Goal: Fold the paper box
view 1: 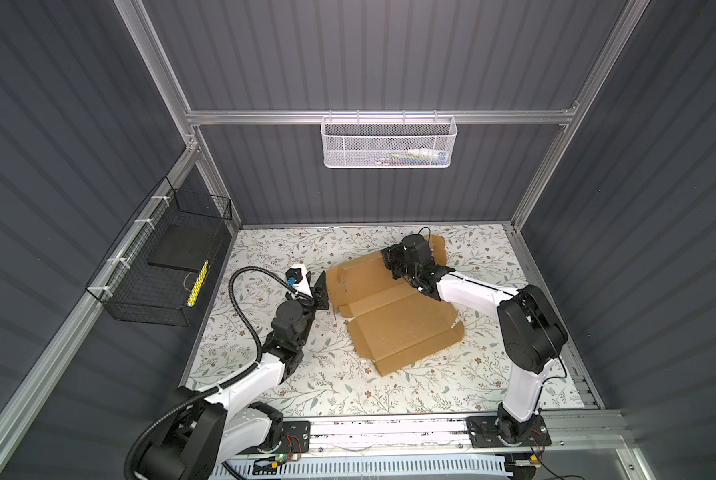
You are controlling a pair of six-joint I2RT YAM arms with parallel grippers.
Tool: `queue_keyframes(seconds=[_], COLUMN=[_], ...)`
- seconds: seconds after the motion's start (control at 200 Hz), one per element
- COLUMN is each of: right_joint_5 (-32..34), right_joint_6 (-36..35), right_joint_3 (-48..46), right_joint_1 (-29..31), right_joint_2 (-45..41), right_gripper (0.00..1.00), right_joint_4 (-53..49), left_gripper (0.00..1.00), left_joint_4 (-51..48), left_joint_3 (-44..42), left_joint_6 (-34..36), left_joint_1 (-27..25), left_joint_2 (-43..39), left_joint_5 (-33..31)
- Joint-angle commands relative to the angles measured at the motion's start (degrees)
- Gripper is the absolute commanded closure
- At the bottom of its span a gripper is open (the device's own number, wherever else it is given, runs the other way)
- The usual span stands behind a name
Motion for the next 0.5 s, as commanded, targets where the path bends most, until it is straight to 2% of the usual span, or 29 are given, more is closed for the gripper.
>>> queue_keyframes(seconds=[0.0, 0.175, 0.345, 0.495], right_joint_5=[-1.4, -2.8, -3.7, -5.1], right_joint_6=[-2.7, -6.2, -9.2, -10.2], right_joint_3=[-0.6, 0.5, 0.8, 0.5], right_joint_1=[0.5, 0.7, 0.6, 0.6], right_joint_2=[-1.3, -1.3, -2.0, -2.1], right_gripper=[0.98, 0.98, 0.98, 0.98], right_joint_4=[2.4, 2.2, 0.7, 1.0], left_gripper=[0.54, 0.52, 0.52, 0.52], left_joint_4=[-14.1, -20.4, -22.4, -24.9], left_joint_3=[2.3, 4.0, 4.5, 5.7], left_joint_6=[-0.6, -3.5, -7.1, -7.3], left_joint_1=[0.4, 3.4, 7.9, 8.9], left_joint_2=[-2.4, -3.2, -2.6, -2.0], left_joint_5=[-0.3, 2.6, 8.5, 10.8])
